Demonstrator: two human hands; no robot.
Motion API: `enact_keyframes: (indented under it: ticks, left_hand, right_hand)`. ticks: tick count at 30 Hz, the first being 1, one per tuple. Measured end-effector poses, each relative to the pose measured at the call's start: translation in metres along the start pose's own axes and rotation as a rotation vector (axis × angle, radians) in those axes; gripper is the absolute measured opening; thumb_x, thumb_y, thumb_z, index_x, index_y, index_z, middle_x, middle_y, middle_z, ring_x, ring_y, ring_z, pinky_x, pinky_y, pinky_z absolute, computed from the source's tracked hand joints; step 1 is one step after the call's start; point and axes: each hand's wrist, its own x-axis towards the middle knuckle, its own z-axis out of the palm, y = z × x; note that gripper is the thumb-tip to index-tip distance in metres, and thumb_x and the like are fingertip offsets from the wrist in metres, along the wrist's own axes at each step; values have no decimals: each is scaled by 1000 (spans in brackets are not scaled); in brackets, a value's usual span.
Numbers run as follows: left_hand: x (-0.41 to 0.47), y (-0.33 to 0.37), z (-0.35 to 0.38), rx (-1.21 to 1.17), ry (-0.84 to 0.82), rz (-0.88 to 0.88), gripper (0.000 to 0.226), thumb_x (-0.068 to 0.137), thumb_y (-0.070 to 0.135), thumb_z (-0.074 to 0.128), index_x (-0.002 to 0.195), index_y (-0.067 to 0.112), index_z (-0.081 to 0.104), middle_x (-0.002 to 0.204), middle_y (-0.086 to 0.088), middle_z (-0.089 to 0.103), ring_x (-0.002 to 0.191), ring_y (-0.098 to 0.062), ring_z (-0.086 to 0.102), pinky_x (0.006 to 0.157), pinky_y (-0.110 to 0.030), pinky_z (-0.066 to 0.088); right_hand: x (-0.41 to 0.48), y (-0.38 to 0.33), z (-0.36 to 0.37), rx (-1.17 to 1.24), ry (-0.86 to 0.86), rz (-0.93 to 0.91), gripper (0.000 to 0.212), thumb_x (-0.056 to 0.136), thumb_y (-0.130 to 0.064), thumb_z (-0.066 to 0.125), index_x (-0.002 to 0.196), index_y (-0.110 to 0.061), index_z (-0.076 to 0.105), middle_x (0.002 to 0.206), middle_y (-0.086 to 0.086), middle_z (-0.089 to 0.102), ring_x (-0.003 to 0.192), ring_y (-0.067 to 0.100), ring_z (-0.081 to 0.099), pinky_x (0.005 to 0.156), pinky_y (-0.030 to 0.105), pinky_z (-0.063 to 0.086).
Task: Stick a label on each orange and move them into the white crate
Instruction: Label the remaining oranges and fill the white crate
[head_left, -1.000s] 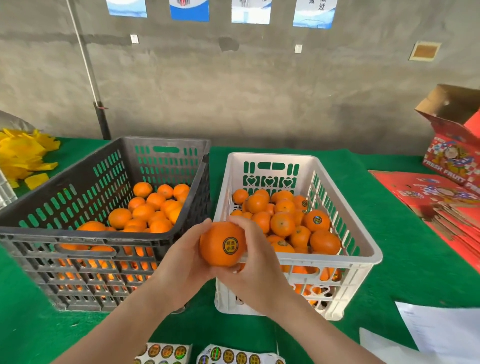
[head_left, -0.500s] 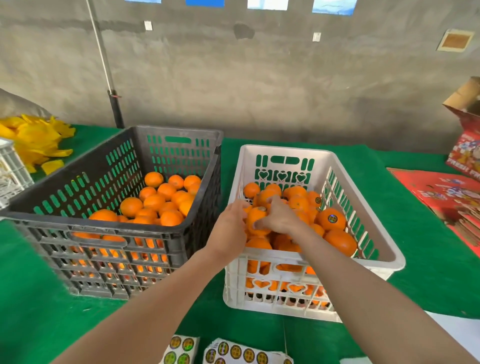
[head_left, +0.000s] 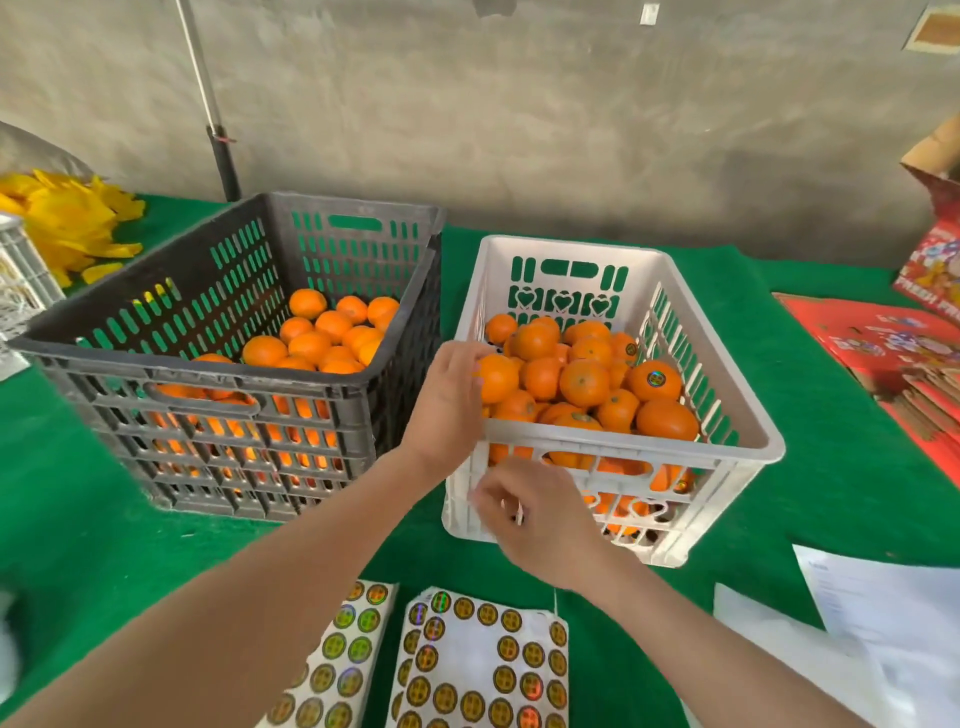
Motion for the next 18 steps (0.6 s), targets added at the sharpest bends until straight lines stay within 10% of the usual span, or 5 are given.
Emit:
enact_keyframes:
  ticks: [3,6,18]
  left_hand:
    - [-47,-2,-7,1,63,88,34,90,0,41,124,-4,47,126,-13,40,117,-13,38,104,-15,31]
    - [-101,-17,-8,53,55,16,34,89,-2,47,123,0,49,128,-9,40,123,-15,38,108,-12,27]
    - [-155,-44,-7,-336,-490,-1036,35,80,17,75,112,12,61,103,-4,70,92,-21,68,89,-37,54]
  right_hand:
    - [-46,29,35,-232,-622,363,47,91,-48,50,120,-12,59,118,6,57,110,21,53,91,32,44]
    - [-66,42,56,-311,-779,460,59,87,-52,53,129,-9,52,127,10,48,119,27,44,98,38,41]
    - [-67,46,54,50,-236,415,7,89,-18,62,91,-11,63,89,-5,57,83,11,51,72,19,37]
